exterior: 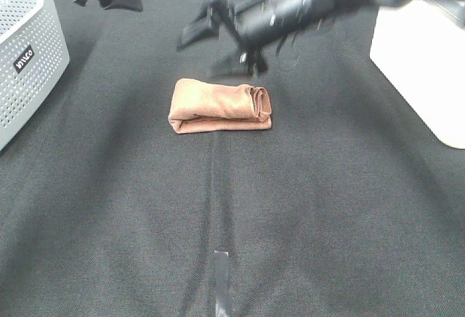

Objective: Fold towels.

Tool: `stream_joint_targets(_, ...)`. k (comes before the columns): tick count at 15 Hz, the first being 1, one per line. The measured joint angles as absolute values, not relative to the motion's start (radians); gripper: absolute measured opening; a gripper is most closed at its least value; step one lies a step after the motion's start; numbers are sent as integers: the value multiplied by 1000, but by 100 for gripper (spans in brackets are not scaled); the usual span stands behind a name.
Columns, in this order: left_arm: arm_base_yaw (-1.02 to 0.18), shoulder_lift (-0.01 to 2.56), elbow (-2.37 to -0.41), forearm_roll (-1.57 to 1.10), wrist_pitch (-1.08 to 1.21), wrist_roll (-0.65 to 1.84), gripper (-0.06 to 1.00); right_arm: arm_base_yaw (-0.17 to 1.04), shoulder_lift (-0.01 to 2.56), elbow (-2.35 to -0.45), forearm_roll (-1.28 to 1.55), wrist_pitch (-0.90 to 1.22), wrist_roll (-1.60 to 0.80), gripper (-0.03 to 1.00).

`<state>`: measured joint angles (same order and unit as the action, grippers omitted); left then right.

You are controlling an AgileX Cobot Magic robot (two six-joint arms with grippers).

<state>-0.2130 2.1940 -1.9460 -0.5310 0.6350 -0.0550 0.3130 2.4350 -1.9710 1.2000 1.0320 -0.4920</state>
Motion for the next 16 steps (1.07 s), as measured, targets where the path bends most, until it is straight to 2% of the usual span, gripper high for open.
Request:
stream_joint_targets(9, -213, 2194, -1946, -526, 728, -51, 62, 256, 2493, -1971, 1081, 1036, -491, 77)
stream_joint_targets(16, -213, 2137, -1946, -448, 874, -7, 63, 149, 2471, -1971, 947, 1168, -456, 77)
